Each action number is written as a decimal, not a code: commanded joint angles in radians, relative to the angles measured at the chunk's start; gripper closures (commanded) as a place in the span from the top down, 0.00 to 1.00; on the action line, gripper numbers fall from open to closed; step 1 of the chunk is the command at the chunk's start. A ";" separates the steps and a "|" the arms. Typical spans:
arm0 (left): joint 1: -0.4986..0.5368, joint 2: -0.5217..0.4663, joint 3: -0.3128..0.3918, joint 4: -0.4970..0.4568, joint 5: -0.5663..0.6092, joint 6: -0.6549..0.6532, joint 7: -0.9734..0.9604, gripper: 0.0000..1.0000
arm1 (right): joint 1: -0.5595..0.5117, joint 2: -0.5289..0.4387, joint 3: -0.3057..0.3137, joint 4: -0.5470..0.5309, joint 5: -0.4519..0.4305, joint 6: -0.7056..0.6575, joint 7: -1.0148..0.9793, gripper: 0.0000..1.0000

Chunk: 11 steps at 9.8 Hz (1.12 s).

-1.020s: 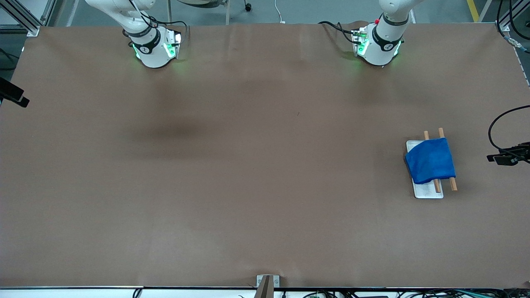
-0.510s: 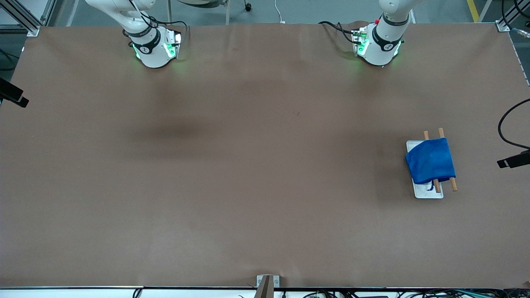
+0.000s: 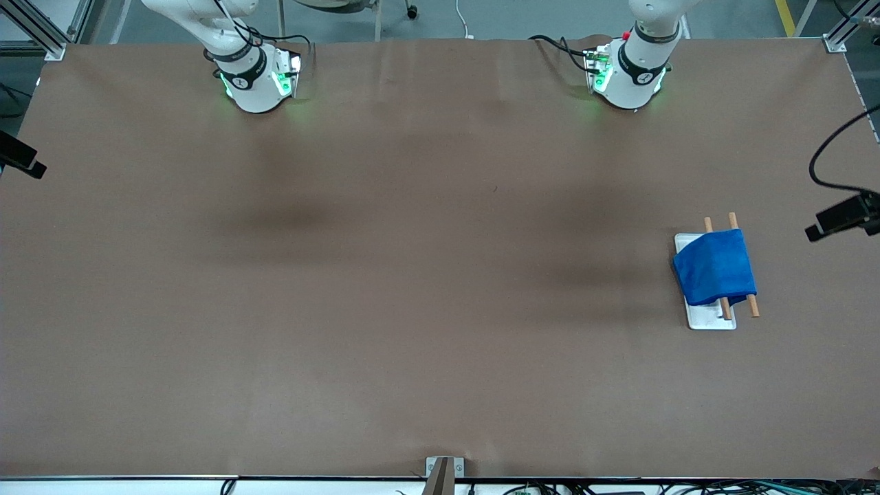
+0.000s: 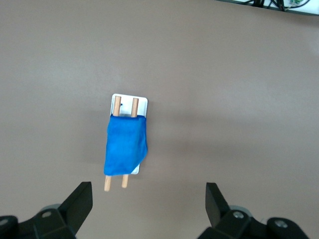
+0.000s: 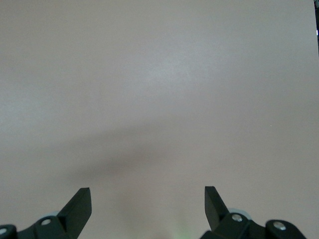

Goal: Right arm passes towel to left arm to hang

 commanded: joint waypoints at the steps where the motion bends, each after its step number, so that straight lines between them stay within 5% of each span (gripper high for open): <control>1: 0.010 -0.053 -0.039 -0.039 0.018 -0.050 0.004 1.00 | -0.005 0.001 -0.010 0.003 0.032 -0.006 -0.001 1.00; 2: -0.022 -0.105 -0.033 -0.063 0.017 -0.059 0.002 1.00 | -0.005 0.001 -0.010 0.003 0.031 -0.008 -0.003 1.00; 4: -0.269 -0.180 0.196 -0.161 0.005 -0.059 0.015 1.00 | -0.005 -0.001 -0.010 0.002 0.022 -0.014 -0.006 1.00; 5: -0.330 -0.217 0.247 -0.201 0.003 -0.059 0.022 1.00 | -0.005 -0.001 -0.010 0.002 0.022 -0.014 -0.007 1.00; 8: -0.474 -0.306 0.356 -0.312 0.003 -0.056 0.019 1.00 | -0.006 -0.001 -0.010 0.002 0.022 -0.012 -0.045 1.00; 11: -0.502 -0.319 0.374 -0.318 0.005 -0.053 0.022 1.00 | -0.008 -0.001 -0.010 0.003 0.023 -0.003 -0.047 1.00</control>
